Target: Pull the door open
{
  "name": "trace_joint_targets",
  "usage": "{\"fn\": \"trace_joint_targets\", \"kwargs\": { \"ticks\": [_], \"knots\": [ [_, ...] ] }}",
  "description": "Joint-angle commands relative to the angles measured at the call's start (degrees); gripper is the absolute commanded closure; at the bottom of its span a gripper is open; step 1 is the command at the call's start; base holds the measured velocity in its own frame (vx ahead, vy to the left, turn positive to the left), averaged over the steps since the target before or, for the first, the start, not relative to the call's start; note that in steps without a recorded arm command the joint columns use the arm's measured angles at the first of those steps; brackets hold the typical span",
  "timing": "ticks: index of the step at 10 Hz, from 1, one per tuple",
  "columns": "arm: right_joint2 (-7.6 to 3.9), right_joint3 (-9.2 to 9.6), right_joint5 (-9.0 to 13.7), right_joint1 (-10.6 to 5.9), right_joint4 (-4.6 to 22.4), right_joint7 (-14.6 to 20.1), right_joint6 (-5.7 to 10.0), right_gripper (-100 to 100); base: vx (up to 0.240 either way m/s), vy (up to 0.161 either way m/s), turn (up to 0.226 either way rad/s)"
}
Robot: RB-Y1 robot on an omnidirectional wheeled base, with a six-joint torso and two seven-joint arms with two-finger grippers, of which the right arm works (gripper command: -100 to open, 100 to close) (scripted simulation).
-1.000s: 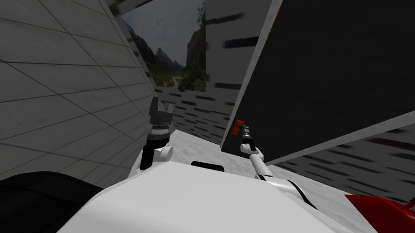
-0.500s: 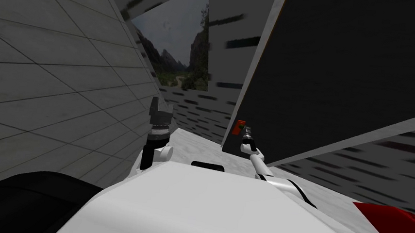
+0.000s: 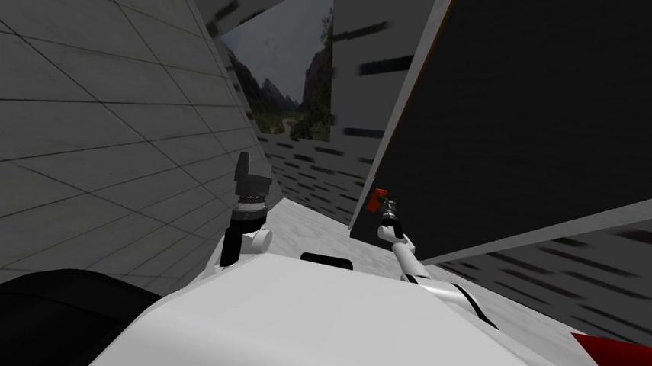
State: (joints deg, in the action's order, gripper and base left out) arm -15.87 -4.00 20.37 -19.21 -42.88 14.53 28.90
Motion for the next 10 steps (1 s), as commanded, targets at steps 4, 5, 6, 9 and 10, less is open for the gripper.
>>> {"fn": "trace_joint_targets", "kwargs": {
  "ticks": [4,5,6,9,10],
  "knots": [
    [0.50,0.12,3.12,-0.82,1.22,5.72,0.64,-100,-0.059,-0.025,0.069],
    [0.79,0.12,3.86,-0.80,1.00,6.78,0.61,-100,-0.074,0.011,0.049],
    [1.14,0.11,4.78,-0.78,0.73,8.10,0.57,-100,-0.082,0.008,0.053],
    [2.35,0.10,7.93,-0.72,-0.19,12.66,0.42,-100,-0.089,-0.035,0.068],
    [2.80,0.10,9.11,-0.69,-0.54,14.25,0.36,-100,-0.087,-0.048,0.068]
  ]
}}
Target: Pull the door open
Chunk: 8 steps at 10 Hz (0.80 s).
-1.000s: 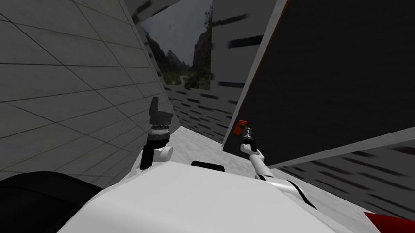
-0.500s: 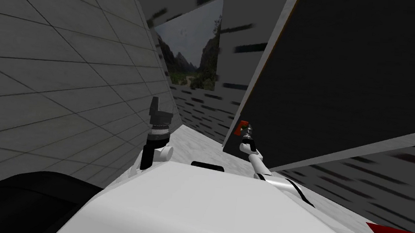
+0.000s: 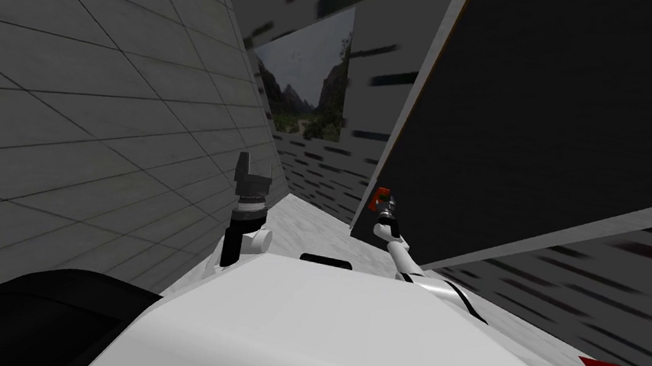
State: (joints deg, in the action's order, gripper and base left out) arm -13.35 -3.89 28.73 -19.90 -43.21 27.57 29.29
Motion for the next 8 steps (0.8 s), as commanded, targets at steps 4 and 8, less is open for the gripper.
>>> {"fn": "trace_joint_targets", "kwargs": {
  "ticks": [4,8],
  "knots": [
    [1.73,-0.03,4.54,0.07,-1.32,6.77,-0.21,-100,-0.088,-0.040,0.062],
    [3.20,-0.04,8.38,0.15,-2.45,12.31,-0.38,-100,-0.081,-0.024,0.057]
  ]
}}
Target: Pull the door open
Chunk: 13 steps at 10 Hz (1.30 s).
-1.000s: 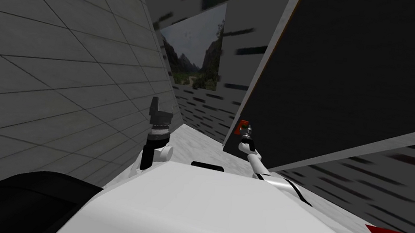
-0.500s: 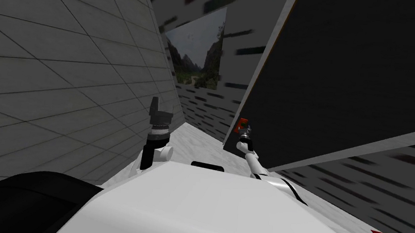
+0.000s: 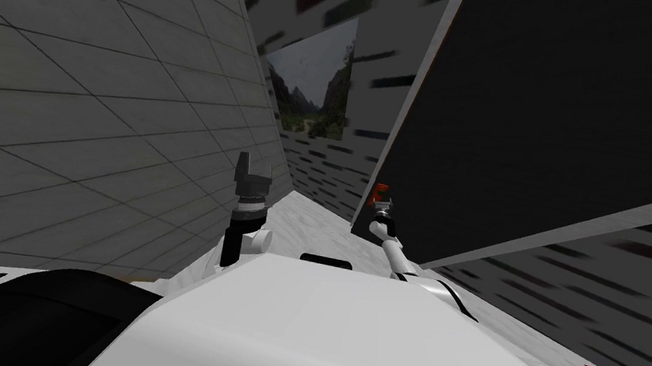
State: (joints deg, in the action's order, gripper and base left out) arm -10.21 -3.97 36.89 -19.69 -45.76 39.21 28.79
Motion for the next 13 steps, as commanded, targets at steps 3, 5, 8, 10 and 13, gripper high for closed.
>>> {"fn": "trace_joint_targets", "kwargs": {
  "ticks": [3,5,8,10,13],
  "knots": [
    [1.44,0.03,3.81,0.02,-0.94,5.80,-0.05,-100,-0.084,-0.046,0.067],
    [2.24,0.03,5.88,0.06,-1.55,8.84,-0.15,-100,-0.092,-0.041,0.059],
    [3.17,0.02,8.32,0.11,-2.26,12.35,-0.26,-100,-0.086,-0.024,0.051],
    [3.31,0.01,8.70,0.11,-2.37,12.77,-0.28,-100,-0.055,-0.018,0.024],
    [-0.37,-0.40,9.35,1.59,-2.26,16.17,-0.46,-100,0.145,0.001,0.123]
  ]
}}
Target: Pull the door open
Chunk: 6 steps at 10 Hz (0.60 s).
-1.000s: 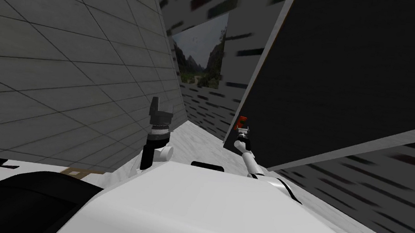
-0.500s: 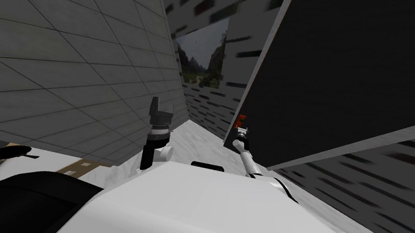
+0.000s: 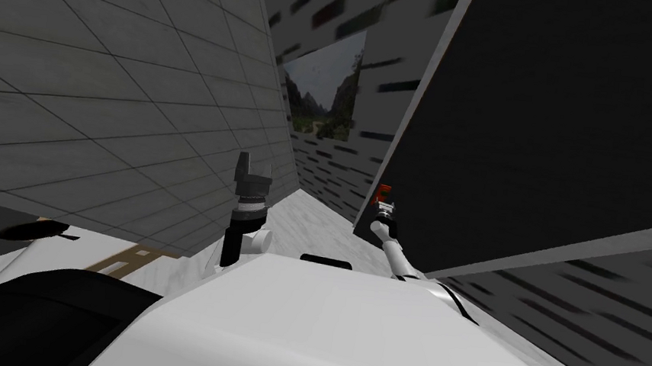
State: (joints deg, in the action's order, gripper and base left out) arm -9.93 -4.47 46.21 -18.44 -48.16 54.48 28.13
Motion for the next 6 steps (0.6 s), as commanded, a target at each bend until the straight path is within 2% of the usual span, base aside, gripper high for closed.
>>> {"fn": "trace_joint_targets", "kwargs": {
  "ticks": [1,2,3,4,6],
  "knots": [
    [-2.22,-0.08,0.26,0.95,0.20,2.20,0.14,-100,0.182,-0.001,0.135],
    [-3.01,-0.17,0.38,1.26,0.23,2.86,0.11,-100,0.163,0.011,0.104],
    [-4.56,-0.34,0.61,1.87,0.29,4.16,0.04,-100,0.146,0.025,0.131],
    [-5.28,-0.42,0.71,2.15,0.32,4.76,0.01,-100,0.140,0.009,0.081],
    [-7.51,-0.66,1.04,3.03,0.41,6.63,-0.08,-100,0.162,-0.023,0.098]
  ]
}}
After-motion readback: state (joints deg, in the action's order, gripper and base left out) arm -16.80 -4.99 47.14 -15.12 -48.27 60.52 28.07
